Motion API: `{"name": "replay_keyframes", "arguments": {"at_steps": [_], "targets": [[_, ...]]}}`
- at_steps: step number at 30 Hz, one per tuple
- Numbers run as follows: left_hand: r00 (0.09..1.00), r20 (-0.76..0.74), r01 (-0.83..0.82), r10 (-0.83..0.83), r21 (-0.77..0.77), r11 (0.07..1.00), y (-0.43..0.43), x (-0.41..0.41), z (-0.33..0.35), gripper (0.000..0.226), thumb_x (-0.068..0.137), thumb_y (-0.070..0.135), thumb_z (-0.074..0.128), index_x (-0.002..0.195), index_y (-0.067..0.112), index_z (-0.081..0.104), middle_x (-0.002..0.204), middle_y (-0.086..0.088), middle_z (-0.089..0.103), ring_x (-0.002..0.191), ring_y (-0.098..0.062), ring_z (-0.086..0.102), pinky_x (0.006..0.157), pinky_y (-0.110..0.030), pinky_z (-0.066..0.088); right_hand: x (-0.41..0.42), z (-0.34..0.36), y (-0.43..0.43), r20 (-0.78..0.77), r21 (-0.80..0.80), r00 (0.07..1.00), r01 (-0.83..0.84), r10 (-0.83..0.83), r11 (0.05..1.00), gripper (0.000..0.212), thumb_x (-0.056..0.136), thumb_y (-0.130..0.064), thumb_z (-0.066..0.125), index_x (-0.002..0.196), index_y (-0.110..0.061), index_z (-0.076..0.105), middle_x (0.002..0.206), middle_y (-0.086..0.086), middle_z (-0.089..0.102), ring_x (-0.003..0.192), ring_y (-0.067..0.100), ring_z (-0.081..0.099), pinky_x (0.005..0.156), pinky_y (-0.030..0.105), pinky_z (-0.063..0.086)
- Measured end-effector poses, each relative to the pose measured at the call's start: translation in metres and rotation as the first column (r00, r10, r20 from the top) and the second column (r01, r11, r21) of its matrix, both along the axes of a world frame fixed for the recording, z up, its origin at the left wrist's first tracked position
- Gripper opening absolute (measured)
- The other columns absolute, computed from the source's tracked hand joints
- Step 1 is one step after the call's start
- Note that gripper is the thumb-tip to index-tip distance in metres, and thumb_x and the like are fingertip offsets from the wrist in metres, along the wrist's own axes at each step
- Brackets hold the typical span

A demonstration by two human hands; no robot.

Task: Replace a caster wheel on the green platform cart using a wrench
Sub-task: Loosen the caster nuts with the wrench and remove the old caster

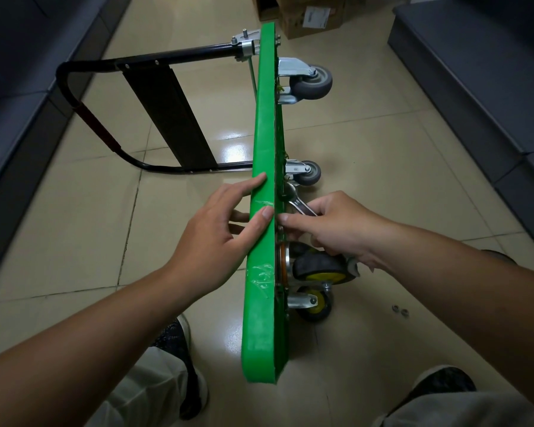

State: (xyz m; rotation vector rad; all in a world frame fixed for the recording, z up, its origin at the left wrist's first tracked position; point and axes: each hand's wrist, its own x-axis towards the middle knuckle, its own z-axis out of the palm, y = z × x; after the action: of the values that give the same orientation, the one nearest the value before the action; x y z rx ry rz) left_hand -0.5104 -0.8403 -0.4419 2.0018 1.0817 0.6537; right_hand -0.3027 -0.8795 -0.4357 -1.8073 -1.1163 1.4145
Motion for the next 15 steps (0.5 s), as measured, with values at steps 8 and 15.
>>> {"name": "replay_keyframes", "arguments": {"at_steps": [8, 15], "targets": [[1.000, -0.002, -0.002, 0.002, -0.003, 1.000, 0.0005, -0.0007, -0.0002, 0.058, 0.093, 0.063, 0.054, 0.149, 0.053, 0.044, 0.134, 0.029, 0.052, 0.105, 0.001, 0.065, 0.076, -0.026, 0.062, 0.0042, -0.0020, -0.0001, -0.134, 0.043, 0.990, -0.046, 0.052, 0.998, 0.015, 0.086, -0.016, 0.081, 0.097, -0.006, 0.078, 0.073, -0.002, 0.075, 0.057, -0.002, 0.066, 0.053, 0.010, 0.048], [1.000, 0.001, -0.001, 0.001, 0.000, 1.000, 0.0003, -0.0001, -0.0001, 0.057, 0.093, 0.063, 0.054, 0.149, 0.053, 0.044, 0.134, 0.029, 0.052, 0.105, 0.001, 0.065, 0.077, -0.027, 0.062, 0.0026, 0.0001, -0.0018, -0.150, 0.017, 0.989, 0.004, -0.001, 1.000, 0.027, 0.086, -0.021, 0.081, 0.105, -0.005, 0.074, 0.078, 0.006, 0.067, 0.042, 0.003, 0.044, 0.037, 0.018, 0.030]]}}
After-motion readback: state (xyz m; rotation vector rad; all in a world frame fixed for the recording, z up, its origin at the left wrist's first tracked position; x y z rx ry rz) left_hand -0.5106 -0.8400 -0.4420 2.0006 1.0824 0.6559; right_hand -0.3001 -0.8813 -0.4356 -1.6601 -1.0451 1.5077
